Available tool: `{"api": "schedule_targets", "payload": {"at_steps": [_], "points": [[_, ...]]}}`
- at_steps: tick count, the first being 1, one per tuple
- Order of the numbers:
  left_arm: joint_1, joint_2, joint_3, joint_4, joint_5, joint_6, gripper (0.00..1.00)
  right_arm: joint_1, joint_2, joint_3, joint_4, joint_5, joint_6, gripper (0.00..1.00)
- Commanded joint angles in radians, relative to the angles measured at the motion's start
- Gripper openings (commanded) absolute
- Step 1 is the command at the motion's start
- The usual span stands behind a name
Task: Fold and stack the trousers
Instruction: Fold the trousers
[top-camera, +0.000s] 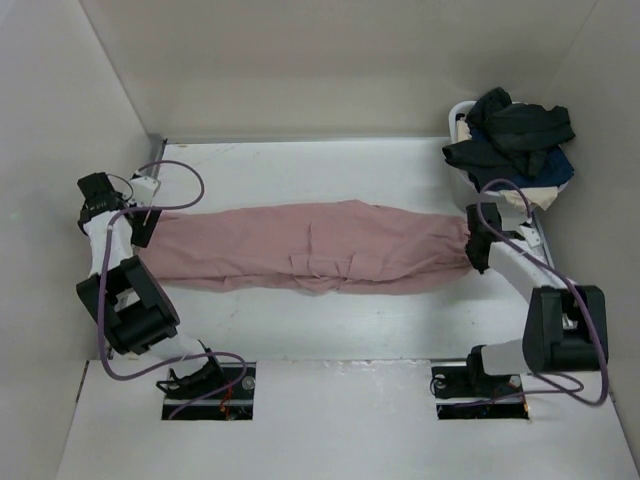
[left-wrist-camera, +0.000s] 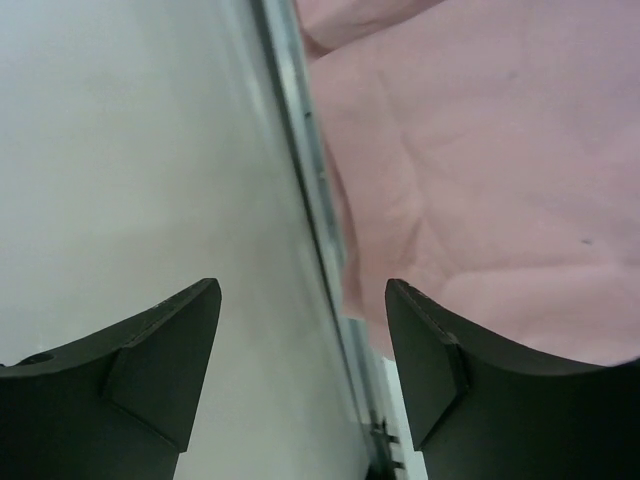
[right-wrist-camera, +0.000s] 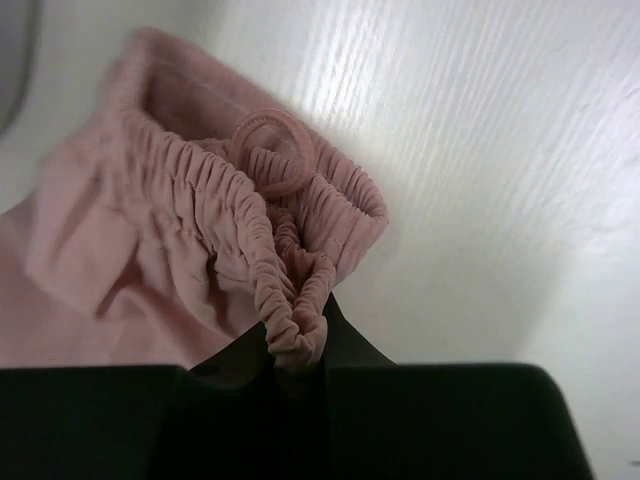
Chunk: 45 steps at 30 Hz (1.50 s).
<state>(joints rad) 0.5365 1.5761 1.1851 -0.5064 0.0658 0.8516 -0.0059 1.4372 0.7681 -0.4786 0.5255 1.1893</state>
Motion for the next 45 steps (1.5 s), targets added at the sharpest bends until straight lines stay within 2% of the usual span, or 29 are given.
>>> {"api": "schedule_targets", "payload": {"at_steps": [1, 3, 7, 11, 13, 15, 19, 24, 29, 33, 38, 42, 44, 45], "points": [[0.004, -0.036, 0.108, -0.165, 0.178, -0.065, 0.66, 0.049, -0.174, 0.04, -0.106, 0.23, -0.173, 0.0], [-0.002, -0.007, 0.126, -0.22, 0.213, -0.08, 0.65, 0.06, -0.28, 0.045, -0.115, 0.304, -0.284, 0.0], [-0.066, 0.03, 0.104, -0.212, 0.186, -0.1, 0.64, 0.027, -0.483, 0.028, -0.062, 0.318, -0.48, 0.0], [-0.14, 0.042, 0.085, -0.169, 0.132, -0.128, 0.64, -0.016, -0.58, 0.033, 0.087, 0.213, -0.782, 0.0], [-0.183, 0.059, 0.09, -0.164, 0.1, -0.138, 0.64, 0.014, -0.593, 0.042, 0.181, 0.145, -0.949, 0.0], [-0.207, 0.081, 0.097, -0.173, 0.077, -0.151, 0.64, 0.11, -0.58, 0.075, 0.218, 0.131, -1.049, 0.0], [-0.247, 0.119, 0.093, -0.176, 0.052, -0.181, 0.63, 0.324, -0.486, 0.178, 0.227, 0.16, -1.16, 0.0], [-0.273, 0.145, 0.082, -0.169, 0.025, -0.22, 0.61, 0.623, -0.293, 0.321, 0.236, 0.281, -1.203, 0.0], [-0.284, 0.185, 0.076, -0.176, 0.022, -0.244, 0.45, 0.856, -0.039, 0.453, 0.23, 0.291, -1.218, 0.0], [-0.284, 0.196, 0.061, -0.167, 0.032, -0.255, 0.33, 0.948, 0.126, 0.526, 0.225, 0.286, -1.223, 0.01], [-0.284, 0.188, 0.041, -0.164, 0.034, -0.256, 0.29, 1.028, 0.277, 0.657, 0.204, 0.278, -1.228, 0.0], [-0.284, 0.18, 0.025, -0.161, 0.042, -0.256, 0.29, 1.048, 0.376, 0.74, 0.178, 0.34, -1.2, 0.01], [-0.284, 0.176, 0.018, -0.161, 0.043, -0.256, 0.29, 1.057, 0.393, 0.749, 0.189, 0.341, -1.198, 0.06], [-0.283, 0.173, 0.013, -0.161, 0.043, -0.256, 0.29, 1.068, 0.403, 0.751, 0.193, 0.321, -1.198, 0.13]]}}
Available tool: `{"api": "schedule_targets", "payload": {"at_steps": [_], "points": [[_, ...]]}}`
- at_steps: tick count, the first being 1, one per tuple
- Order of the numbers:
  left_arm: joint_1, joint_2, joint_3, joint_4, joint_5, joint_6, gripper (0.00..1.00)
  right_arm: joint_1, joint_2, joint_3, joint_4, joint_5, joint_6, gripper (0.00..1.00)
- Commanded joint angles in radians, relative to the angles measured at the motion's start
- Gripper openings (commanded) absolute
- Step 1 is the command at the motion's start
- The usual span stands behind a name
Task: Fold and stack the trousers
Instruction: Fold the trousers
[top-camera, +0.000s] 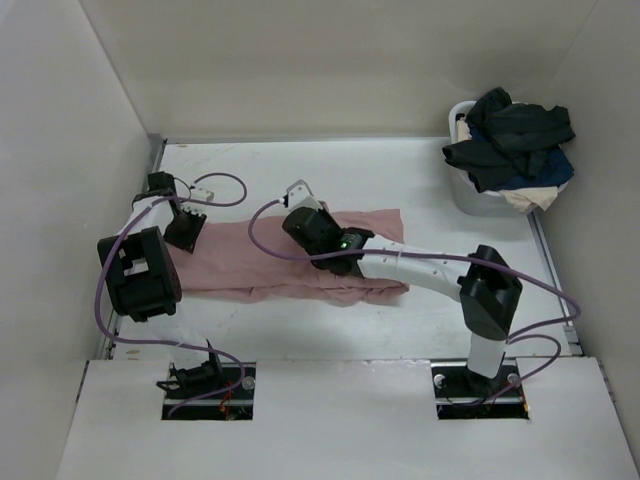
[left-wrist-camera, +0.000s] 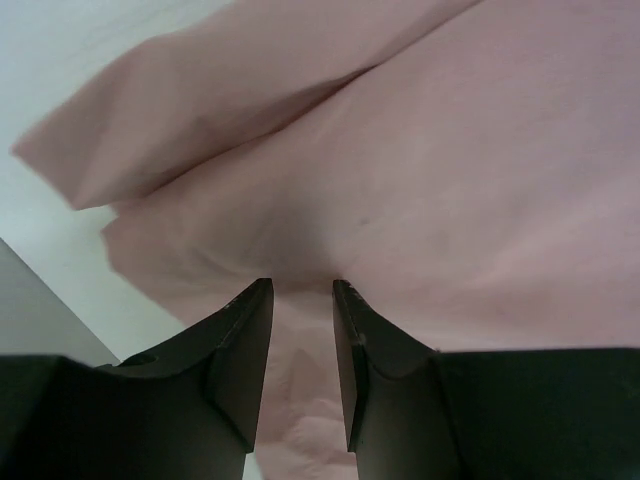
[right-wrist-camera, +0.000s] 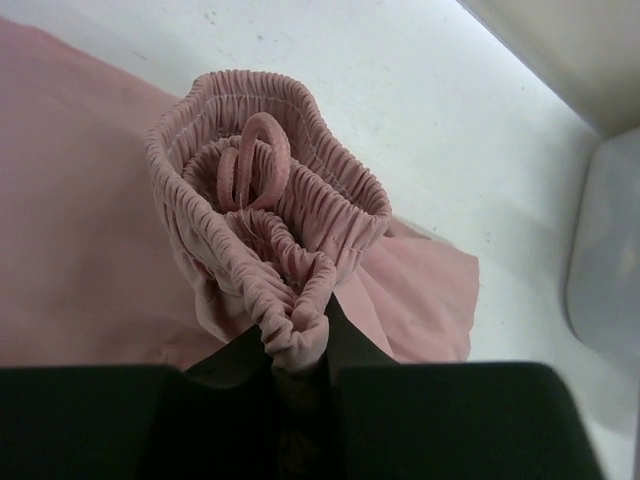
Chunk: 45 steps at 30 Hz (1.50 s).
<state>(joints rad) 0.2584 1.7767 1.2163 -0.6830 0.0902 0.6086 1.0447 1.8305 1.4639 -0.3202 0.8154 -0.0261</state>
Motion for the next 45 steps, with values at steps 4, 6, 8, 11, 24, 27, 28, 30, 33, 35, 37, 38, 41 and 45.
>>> {"api": "schedule_targets", "payload": {"at_steps": [4, 6, 8, 11, 24, 27, 28, 30, 33, 35, 37, 38, 41, 45], "points": [[0.015, -0.037, -0.029, 0.023, 0.02, -0.012, 0.29, 0.076, 0.015, 0.02, 0.053, -0.204, -0.011, 0.43], [0.028, -0.039, -0.029, 0.03, 0.02, -0.012, 0.29, 0.094, -0.006, -0.011, 0.085, -0.368, -0.009, 0.59], [0.037, -0.037, -0.023, 0.03, 0.02, -0.013, 0.29, 0.097, -0.036, -0.028, 0.128, -0.528, 0.009, 0.72], [0.037, -0.039, -0.012, 0.03, 0.02, -0.012, 0.3, 0.097, -0.086, -0.019, 0.184, -0.709, 0.035, 0.72], [0.077, -0.134, -0.003, 0.028, 0.006, -0.015, 0.45, -0.35, -0.735, -0.713, -0.032, -0.402, 0.971, 0.78], [0.077, -0.155, -0.001, 0.019, -0.003, -0.009, 0.48, -0.435, -0.787, -0.868, 0.045, -0.519, 1.041, 0.83], [0.077, -0.16, 0.0, 0.017, -0.007, -0.007, 0.48, -0.452, -0.795, -0.902, 0.081, -0.551, 1.052, 0.84], [0.081, -0.164, 0.002, 0.017, -0.018, -0.004, 0.49, -0.49, -0.801, -0.977, 0.167, -0.625, 1.06, 0.85], [0.094, -0.165, 0.008, 0.013, -0.029, -0.004, 0.49, -0.512, -0.78, -1.025, 0.193, -0.654, 1.069, 0.86], [0.1, -0.163, 0.009, 0.007, -0.032, -0.004, 0.49, -0.524, -0.761, -1.062, 0.213, -0.665, 1.086, 0.87], [0.104, -0.163, 0.006, 0.005, -0.033, -0.004, 0.49, -0.532, -0.737, -1.094, 0.278, -0.699, 1.088, 0.85], [0.107, -0.161, 0.003, 0.005, -0.033, -0.004, 0.49, -0.536, -0.723, -1.105, 0.324, -0.729, 1.086, 0.82], [0.115, -0.157, -0.003, 0.005, -0.033, -0.004, 0.49, -0.536, -0.682, -1.114, 0.467, -0.823, 1.089, 0.78], [0.126, -0.151, -0.003, 0.005, -0.033, -0.004, 0.49, -0.536, -0.585, -1.073, 0.52, -0.901, 1.077, 0.56]]}}
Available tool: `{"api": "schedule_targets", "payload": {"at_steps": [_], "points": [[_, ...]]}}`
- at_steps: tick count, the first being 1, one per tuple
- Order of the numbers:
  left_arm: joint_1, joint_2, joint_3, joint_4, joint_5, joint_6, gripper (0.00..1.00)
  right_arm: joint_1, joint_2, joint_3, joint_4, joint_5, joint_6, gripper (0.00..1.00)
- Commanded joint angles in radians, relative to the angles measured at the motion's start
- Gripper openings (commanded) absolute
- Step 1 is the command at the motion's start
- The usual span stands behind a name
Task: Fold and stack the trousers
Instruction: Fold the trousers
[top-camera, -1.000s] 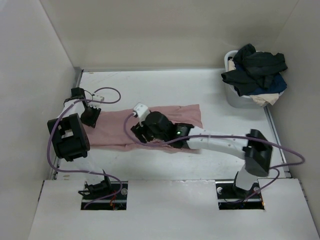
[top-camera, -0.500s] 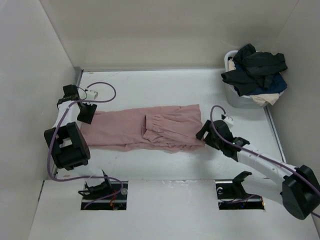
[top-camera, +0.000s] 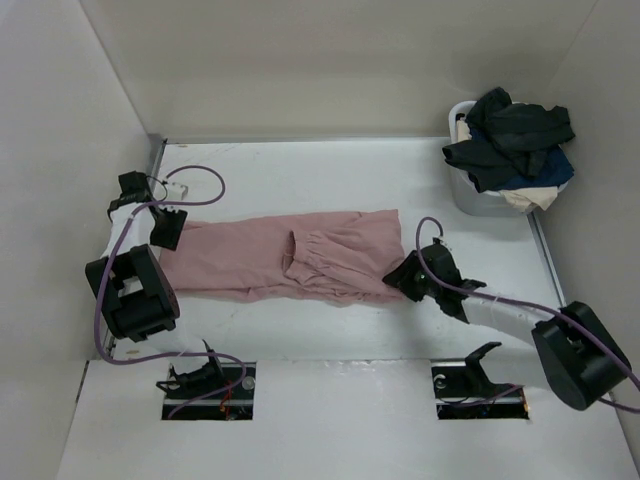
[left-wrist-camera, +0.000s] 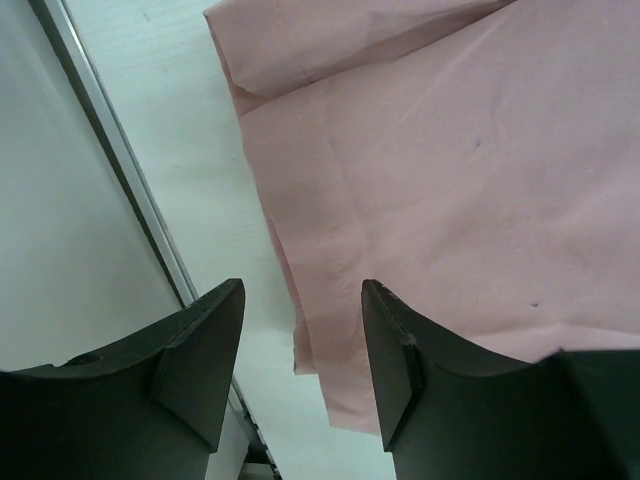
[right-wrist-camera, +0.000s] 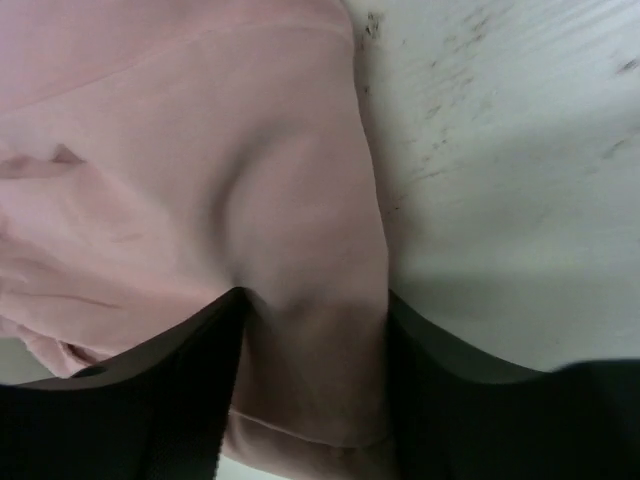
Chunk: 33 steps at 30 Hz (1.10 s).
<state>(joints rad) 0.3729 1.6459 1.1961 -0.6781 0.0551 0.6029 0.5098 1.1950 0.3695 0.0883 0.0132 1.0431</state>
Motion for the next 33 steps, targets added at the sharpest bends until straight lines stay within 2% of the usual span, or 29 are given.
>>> {"api": "schedule_targets", "payload": {"at_steps": [1, 2, 4, 6, 8, 11, 14, 17, 22, 24, 29, 33], "points": [[0.014, -0.02, 0.017, 0.0, 0.002, 0.001, 0.49, -0.001, 0.072, 0.026, 0.107, -0.105, 0.008, 0.43], [0.018, -0.018, 0.02, 0.0, 0.0, 0.003, 0.49, -0.007, 0.081, 0.026, 0.1, -0.105, 0.011, 0.3], [0.024, -0.021, 0.023, 0.0, -0.004, 0.005, 0.49, -0.038, 0.054, 0.02, 0.074, -0.085, 0.012, 0.11], [0.028, -0.024, 0.029, -0.003, 0.002, 0.006, 0.49, -0.089, -0.015, 0.032, 0.006, -0.059, -0.009, 0.03], [0.025, -0.032, 0.043, -0.015, 0.018, 0.008, 0.49, -0.151, -0.093, 0.086, -0.118, -0.029, -0.078, 0.01], [-0.011, -0.034, 0.066, -0.032, 0.037, -0.005, 0.5, -0.237, -0.155, 0.247, -0.351, 0.027, -0.272, 0.01], [-0.091, -0.02, 0.086, -0.043, 0.045, -0.021, 0.51, -0.297, -0.149, 0.444, -0.569, 0.08, -0.483, 0.0], [-0.201, 0.011, 0.095, -0.037, 0.048, -0.058, 0.51, -0.296, -0.126, 0.639, -0.74, 0.201, -0.658, 0.0], [-0.353, 0.095, 0.12, -0.023, 0.087, -0.144, 0.51, -0.166, -0.02, 0.936, -0.938, 0.434, -0.84, 0.0], [-0.393, 0.136, 0.147, -0.029, 0.138, -0.175, 0.51, -0.06, 0.046, 1.023, -0.969, 0.507, -0.894, 0.01], [-0.45, 0.238, 0.217, -0.026, 0.273, -0.267, 0.5, 0.224, 0.265, 1.12, -0.955, 0.538, -0.943, 0.03], [-0.492, 0.314, 0.275, -0.029, 0.347, -0.341, 0.48, 0.389, 0.472, 1.248, -0.92, 0.533, -0.963, 0.05]]}}
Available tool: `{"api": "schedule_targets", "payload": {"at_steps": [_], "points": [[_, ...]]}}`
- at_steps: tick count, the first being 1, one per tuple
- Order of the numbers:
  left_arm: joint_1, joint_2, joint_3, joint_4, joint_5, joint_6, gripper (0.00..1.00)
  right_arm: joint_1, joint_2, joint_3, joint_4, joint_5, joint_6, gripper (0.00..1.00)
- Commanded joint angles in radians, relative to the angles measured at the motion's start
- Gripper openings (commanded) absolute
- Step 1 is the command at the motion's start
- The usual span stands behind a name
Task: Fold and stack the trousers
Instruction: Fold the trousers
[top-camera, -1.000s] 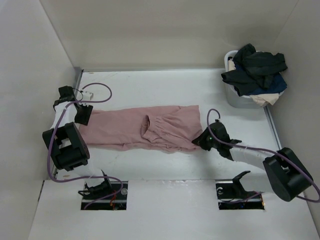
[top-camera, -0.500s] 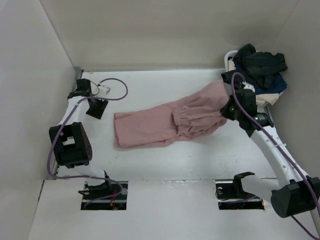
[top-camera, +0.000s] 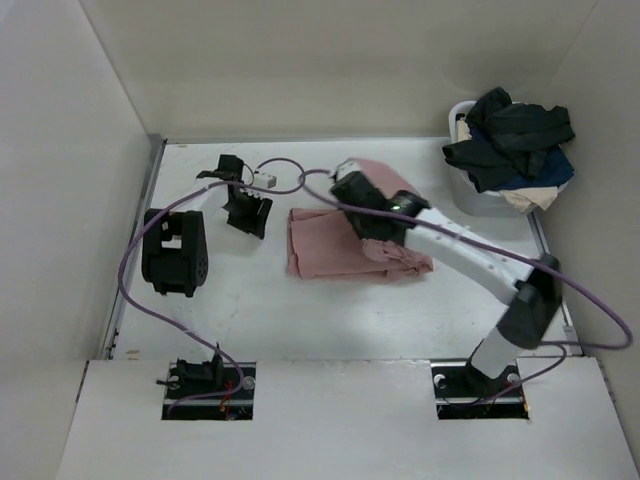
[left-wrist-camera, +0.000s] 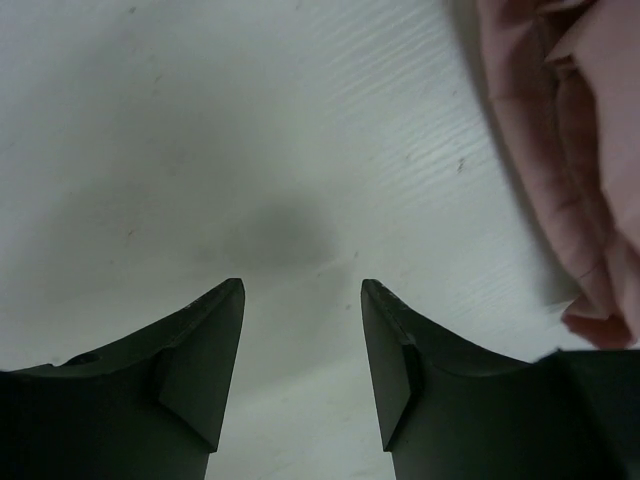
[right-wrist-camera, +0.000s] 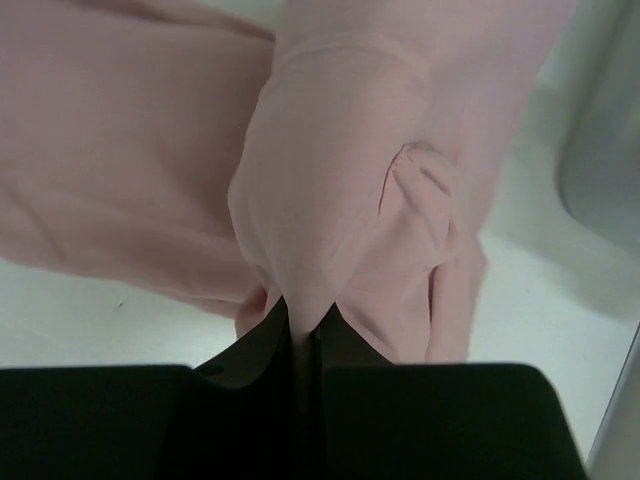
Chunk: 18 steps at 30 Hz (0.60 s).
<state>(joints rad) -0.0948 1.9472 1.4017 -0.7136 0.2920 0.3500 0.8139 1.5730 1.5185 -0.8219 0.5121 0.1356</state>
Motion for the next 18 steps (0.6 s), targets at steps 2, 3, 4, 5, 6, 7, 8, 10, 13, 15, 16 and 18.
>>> {"api": "schedule_targets", "payload": {"at_steps": [2, 3, 4, 5, 6, 7, 8, 10, 13, 15, 16, 18], "points": [[-0.048, 0.039, 0.08, 0.002, 0.122, -0.092, 0.46, 0.132, 0.194, 0.199, -0.005, 0.036, -0.083, 0.05], [-0.058, 0.051, 0.083, 0.002, 0.122, -0.092, 0.44, 0.15, 0.246, 0.254, -0.005, 0.032, -0.099, 0.05], [-0.064, 0.061, 0.085, 0.002, 0.118, -0.092, 0.43, 0.165, 0.292, 0.305, 0.0, 0.028, -0.112, 0.05], [-0.068, 0.073, 0.086, 0.003, 0.116, -0.094, 0.41, 0.179, 0.332, 0.345, 0.0, 0.02, -0.123, 0.06], [-0.07, 0.084, 0.088, 0.002, 0.121, -0.094, 0.4, 0.19, 0.361, 0.373, 0.0, 0.006, -0.123, 0.07], [-0.072, 0.093, 0.089, 0.0, 0.124, -0.097, 0.38, 0.196, 0.387, 0.388, 0.007, -0.012, -0.114, 0.09], [-0.072, 0.098, 0.089, 0.002, 0.124, -0.098, 0.37, 0.198, 0.398, 0.388, 0.012, -0.021, -0.105, 0.1], [-0.07, 0.107, 0.092, 0.003, 0.13, -0.105, 0.36, 0.199, 0.42, 0.382, 0.035, -0.043, -0.084, 0.16], [-0.069, 0.116, 0.095, 0.006, 0.136, -0.109, 0.36, 0.228, 0.432, 0.382, 0.078, -0.107, -0.105, 0.23], [-0.062, 0.122, 0.1, 0.006, 0.136, -0.111, 0.35, 0.248, 0.424, 0.375, 0.11, -0.153, -0.111, 0.33], [-0.059, 0.125, 0.102, 0.008, 0.136, -0.111, 0.35, 0.256, 0.406, 0.364, 0.137, -0.194, -0.107, 0.4], [-0.046, 0.128, 0.109, 0.008, 0.136, -0.114, 0.35, 0.261, 0.365, 0.339, 0.196, -0.285, -0.097, 0.51]]}}
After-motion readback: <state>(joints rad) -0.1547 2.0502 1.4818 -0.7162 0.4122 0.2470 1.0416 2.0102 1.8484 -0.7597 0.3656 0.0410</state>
